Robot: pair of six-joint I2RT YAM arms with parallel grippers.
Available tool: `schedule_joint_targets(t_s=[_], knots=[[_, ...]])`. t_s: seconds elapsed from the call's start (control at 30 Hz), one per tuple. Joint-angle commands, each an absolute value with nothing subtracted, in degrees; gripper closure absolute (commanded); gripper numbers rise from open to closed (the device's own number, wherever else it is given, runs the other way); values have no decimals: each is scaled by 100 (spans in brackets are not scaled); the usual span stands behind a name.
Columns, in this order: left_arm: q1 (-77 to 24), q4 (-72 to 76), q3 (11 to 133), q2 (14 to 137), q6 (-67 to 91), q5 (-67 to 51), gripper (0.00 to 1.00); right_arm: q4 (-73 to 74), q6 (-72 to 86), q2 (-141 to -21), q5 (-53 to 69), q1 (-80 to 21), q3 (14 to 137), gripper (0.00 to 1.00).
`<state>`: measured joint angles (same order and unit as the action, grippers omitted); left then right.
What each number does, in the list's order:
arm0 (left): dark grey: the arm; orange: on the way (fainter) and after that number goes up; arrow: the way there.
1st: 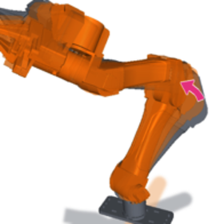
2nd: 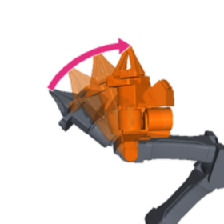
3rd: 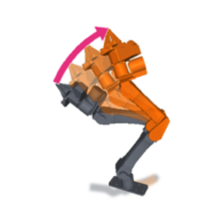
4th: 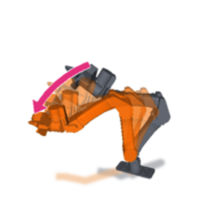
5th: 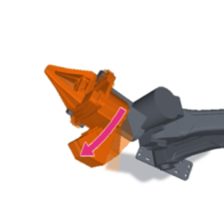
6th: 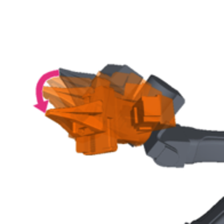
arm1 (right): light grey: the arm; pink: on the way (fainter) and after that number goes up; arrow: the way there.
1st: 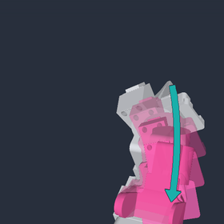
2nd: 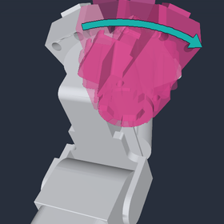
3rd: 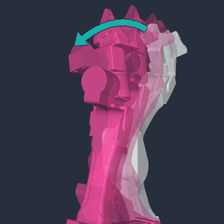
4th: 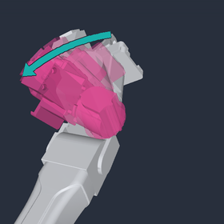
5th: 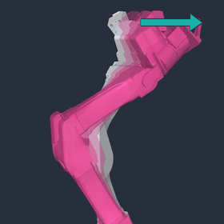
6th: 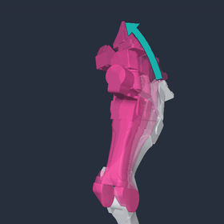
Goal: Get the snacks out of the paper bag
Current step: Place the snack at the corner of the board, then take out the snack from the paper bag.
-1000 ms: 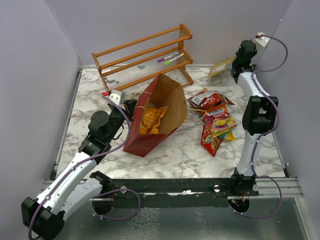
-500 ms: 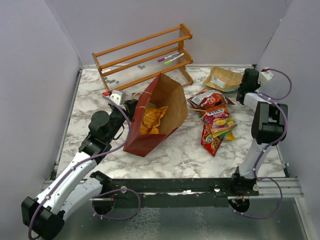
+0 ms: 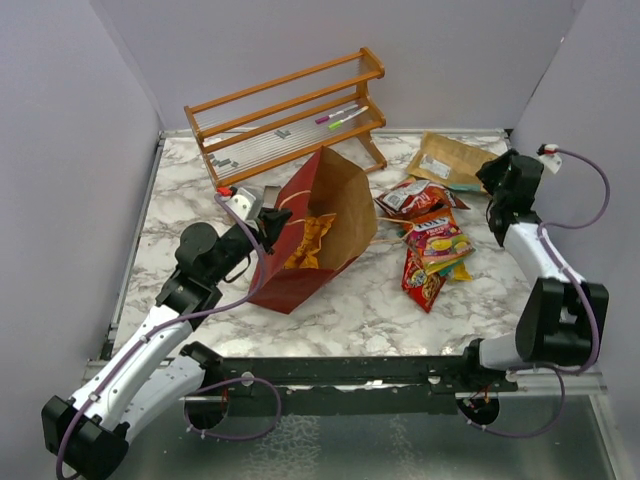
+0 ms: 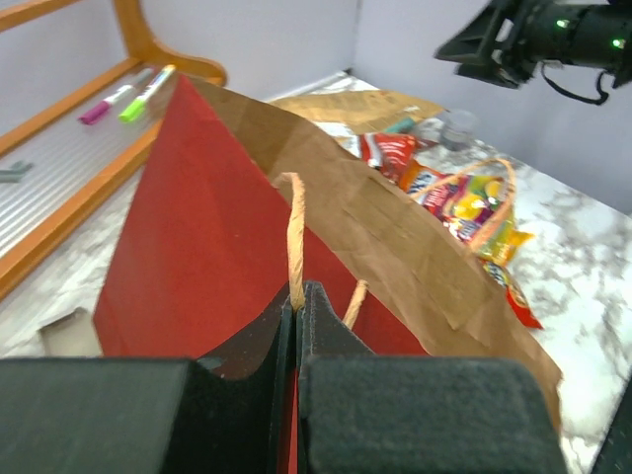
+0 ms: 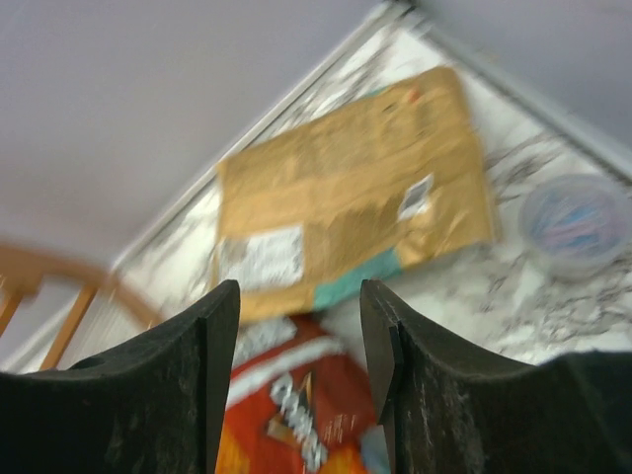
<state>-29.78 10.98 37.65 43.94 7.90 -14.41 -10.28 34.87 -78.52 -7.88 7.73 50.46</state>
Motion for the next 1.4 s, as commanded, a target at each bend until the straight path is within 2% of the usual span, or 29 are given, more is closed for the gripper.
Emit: schedule_joint_targets(t_s=[0.0, 0.07, 0.13, 0.23, 0.43, 0.7, 0.93, 1.17, 1.37], knots=[[-3015, 1077, 3846, 4451, 921, -2719, 100, -1241, 3045, -7062, 2510, 665, 4537, 47], [-3021, 1273, 3886, 4578, 1175, -2975, 100, -1273, 2980, -6812, 3257, 430, 4465, 47], [-3024, 1538, 3914, 4730, 1482, -3124, 100, -902, 2776, -6599, 3435, -29, 4617, 46], [-3023, 1820, 4011, 5013, 1798, -3258, 100, -334, 2465, -6309, 3291, -894, 4907, 46], [-3037, 1958, 4293, 5519, 2269, -3384, 100, 41, 3079, -6335, 2952, -2114, 4748, 46], [-3033, 2079, 4526, 5535, 2112, -2785, 100, 121, 4062, -6806, 1199, -3953, 4536, 47], [-3039, 2179, 4494, 5400, 1790, -2320, 100, -402, 4920, -7362, 480, -5220, 4510, 48], [-3036, 2073, 4510, 5381, 1645, -2375, 100, -862, 4948, -7674, 226, -5868, 4587, 47], [-3033, 2010, 4326, 5374, 1699, -2653, 100, 336, 5441, -7134, -2023, -5870, 4555, 46]])
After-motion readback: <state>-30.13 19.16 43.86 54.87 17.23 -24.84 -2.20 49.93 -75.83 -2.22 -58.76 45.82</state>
